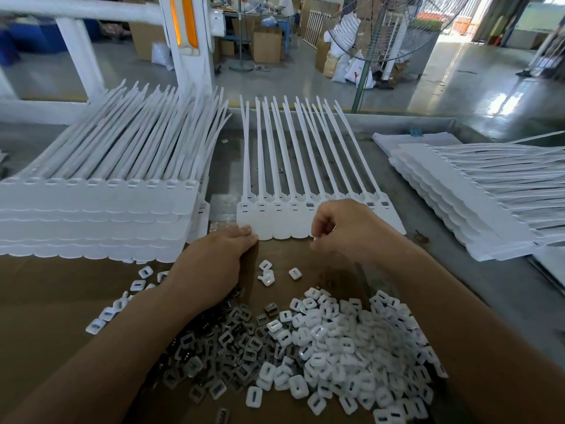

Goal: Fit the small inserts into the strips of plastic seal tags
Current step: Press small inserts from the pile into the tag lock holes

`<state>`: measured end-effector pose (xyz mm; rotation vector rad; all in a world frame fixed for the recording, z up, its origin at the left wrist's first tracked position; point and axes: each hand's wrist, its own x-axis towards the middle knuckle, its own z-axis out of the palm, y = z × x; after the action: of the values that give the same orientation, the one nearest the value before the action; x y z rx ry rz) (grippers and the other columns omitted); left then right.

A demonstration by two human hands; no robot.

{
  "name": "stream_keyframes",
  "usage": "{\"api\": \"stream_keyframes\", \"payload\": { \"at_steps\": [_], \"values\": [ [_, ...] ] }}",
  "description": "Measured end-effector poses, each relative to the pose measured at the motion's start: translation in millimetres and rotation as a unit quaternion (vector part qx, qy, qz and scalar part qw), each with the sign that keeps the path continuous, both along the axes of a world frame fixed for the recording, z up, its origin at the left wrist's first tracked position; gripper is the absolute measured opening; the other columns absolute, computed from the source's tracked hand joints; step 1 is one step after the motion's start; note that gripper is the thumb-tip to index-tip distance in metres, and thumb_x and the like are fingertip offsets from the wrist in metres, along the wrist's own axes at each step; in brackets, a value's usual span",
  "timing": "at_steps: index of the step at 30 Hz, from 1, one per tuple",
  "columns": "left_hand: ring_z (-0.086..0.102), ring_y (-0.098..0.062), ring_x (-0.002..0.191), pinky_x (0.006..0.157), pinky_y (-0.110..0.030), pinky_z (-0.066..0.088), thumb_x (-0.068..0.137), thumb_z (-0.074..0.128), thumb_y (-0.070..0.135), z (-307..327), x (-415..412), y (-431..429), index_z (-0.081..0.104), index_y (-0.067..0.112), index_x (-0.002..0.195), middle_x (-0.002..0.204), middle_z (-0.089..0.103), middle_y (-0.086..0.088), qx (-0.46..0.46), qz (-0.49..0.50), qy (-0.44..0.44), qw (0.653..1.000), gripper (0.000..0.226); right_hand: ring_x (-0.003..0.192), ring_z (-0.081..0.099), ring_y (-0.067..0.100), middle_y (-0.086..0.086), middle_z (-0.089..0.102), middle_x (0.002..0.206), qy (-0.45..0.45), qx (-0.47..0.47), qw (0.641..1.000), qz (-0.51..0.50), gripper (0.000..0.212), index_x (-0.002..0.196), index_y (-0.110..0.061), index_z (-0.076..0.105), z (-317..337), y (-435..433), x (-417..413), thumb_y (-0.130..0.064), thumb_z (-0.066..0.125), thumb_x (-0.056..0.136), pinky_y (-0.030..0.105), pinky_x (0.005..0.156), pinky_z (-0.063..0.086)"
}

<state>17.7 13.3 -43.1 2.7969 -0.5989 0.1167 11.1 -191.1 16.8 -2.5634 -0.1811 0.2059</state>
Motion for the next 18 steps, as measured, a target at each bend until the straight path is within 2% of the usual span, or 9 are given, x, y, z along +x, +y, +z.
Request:
{"api": "stream_keyframes", "payload": {
  "at_steps": [2,6,12,15,16,18],
  "values": [
    [0.028,-0.007,0.134,0.11,-0.024,0.023,0.091,0.035,0.004,-1,1,0,0.037,0.026,0.138,0.147,0.028,0.01,-0.002,0.0,-0.002,1.0,0.051,0.072,0.055,0.002,-0.013,0.055,0.075,-0.007,0.023,1.0,-0.018,0.022,0.08,-0.026,0.056,-1,-3,4,-0.014,0.074,0.076,0.012,0.056,0.041],
    [0.029,-0.008,0.134,0.109,-0.025,0.023,0.092,0.035,0.005,-1,1,0,0.039,0.026,0.137,0.147,0.03,0.01,-0.008,-0.002,-0.006,1.0,0.049,0.064,0.062,0.006,-0.007,0.066,0.068,-0.019,0.087,0.995,-0.052,0.013,0.069,-0.023,0.066,-3,-10,15,-0.018,0.078,0.072,0.022,0.065,0.052],
    [0.03,-0.008,0.133,0.109,-0.024,0.023,0.091,0.037,0.004,-2,0,1,0.04,0.024,0.136,0.146,0.032,0.008,-0.014,-0.013,-0.013,1.0,0.05,0.069,0.061,0.01,-0.009,0.064,0.076,-0.07,0.116,0.983,-0.122,0.01,0.073,-0.022,0.065,-12,-18,41,-0.017,0.07,0.081,0.02,0.059,0.049],
    [0.031,-0.008,0.133,0.109,-0.025,0.024,0.089,0.039,0.002,-1,0,1,0.041,0.024,0.135,0.146,0.033,0.008,-0.02,-0.013,-0.012,1.0,0.051,0.069,0.059,0.01,-0.004,0.062,0.079,-0.076,0.126,0.977,-0.152,0.015,0.074,-0.019,0.063,-18,-17,54,-0.009,0.063,0.085,0.026,0.069,0.051],
    [0.031,-0.009,0.133,0.109,-0.025,0.024,0.089,0.04,0.002,0,0,1,0.042,0.024,0.135,0.145,0.033,0.007,-0.021,-0.013,-0.013,1.0,0.051,0.071,0.058,0.01,-0.004,0.061,0.081,-0.083,0.123,0.978,-0.15,0.011,0.079,-0.017,0.064,-20,-15,58,-0.008,0.061,0.086,0.027,0.073,0.05],
    [0.032,-0.009,0.132,0.108,-0.025,0.025,0.089,0.041,0.002,0,0,1,0.043,0.025,0.134,0.145,0.034,0.007,-0.022,-0.014,-0.016,1.0,0.051,0.072,0.054,0.005,-0.004,0.06,0.085,-0.103,0.107,0.98,-0.132,0.009,0.091,-0.012,0.068,-24,-10,64,-0.01,0.06,0.088,0.02,0.07,0.045]
  ]
}}
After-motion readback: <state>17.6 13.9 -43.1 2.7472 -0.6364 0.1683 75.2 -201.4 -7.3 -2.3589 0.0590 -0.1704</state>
